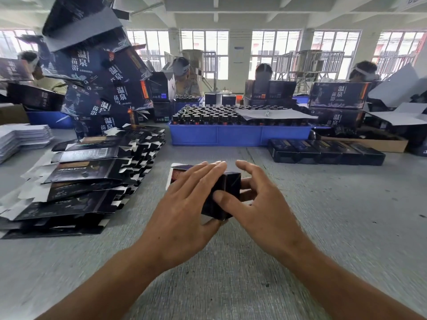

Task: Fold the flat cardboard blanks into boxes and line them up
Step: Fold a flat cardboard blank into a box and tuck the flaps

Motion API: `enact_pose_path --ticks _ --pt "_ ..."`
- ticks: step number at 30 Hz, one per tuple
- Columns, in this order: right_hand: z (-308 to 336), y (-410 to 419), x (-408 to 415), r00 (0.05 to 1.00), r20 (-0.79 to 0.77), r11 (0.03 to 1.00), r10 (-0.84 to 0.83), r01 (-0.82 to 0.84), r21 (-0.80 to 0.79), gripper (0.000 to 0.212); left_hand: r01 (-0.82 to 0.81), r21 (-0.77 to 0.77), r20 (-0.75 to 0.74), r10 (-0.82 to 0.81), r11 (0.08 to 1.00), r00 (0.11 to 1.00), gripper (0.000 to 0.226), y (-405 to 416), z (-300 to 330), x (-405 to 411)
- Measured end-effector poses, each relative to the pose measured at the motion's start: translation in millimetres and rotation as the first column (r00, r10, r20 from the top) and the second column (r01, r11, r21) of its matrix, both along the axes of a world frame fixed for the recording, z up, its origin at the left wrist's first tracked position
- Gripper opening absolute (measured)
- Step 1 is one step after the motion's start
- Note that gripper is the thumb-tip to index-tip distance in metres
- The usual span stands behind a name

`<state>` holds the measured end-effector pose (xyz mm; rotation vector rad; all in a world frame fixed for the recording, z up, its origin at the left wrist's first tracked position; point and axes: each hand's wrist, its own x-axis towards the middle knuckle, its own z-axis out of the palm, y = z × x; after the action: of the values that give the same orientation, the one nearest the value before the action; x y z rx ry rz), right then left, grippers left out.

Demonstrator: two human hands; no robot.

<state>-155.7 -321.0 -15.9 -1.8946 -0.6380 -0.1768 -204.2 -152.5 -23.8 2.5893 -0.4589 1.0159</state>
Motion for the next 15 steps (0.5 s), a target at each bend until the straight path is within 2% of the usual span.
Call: enact_pose_path --ticks 2,4,7,9,11,13,15 --pt "1 1 3 0.997 -0.072 0.996 -0.032 0.038 0.078 0.062 -0.02 0.026 0.008 0.019 0.999 1.0 0.088 -2 -1 1" --pt "3 -2 7 0.986 -0.166 0.979 -0.015 0.048 0.196 0.063 -0.073 -0.018 0.033 0.073 0.997 0.997 0.09 -1 -1 2" --pt "4 -10 16 0.966 -0.251 0.976 0.053 0.003 0.218 0.064 -0.14 -0.261 -0.009 0.142 0.955 0.99 0.076 3 3 2" --pt "2 -13 18 0.947 -0.305 0.981 0.103 -0.047 0.186 0.059 -0.127 -0.506 -0.131 0.07 0.853 0.989 0.073 5 6 2" --pt "1 -12 19 0.931 -0.332 0.985 0.152 -0.115 0.129 0.055 -0.093 -0.699 -0.197 -0.066 0.709 0.978 0.082 8 7 4" --pt "0 -11 17 0.928 -0.328 0.983 0.176 -0.182 0.015 0.057 -0.031 -0.795 -0.177 -0.184 0.606 0.967 0.072 10 8 5" --pt "-2 -10 16 0.927 -0.317 0.973 0.2 -0.225 -0.044 0.054 0.031 -0.83 -0.12 -0.233 0.557 0.965 0.058 11 8 6"
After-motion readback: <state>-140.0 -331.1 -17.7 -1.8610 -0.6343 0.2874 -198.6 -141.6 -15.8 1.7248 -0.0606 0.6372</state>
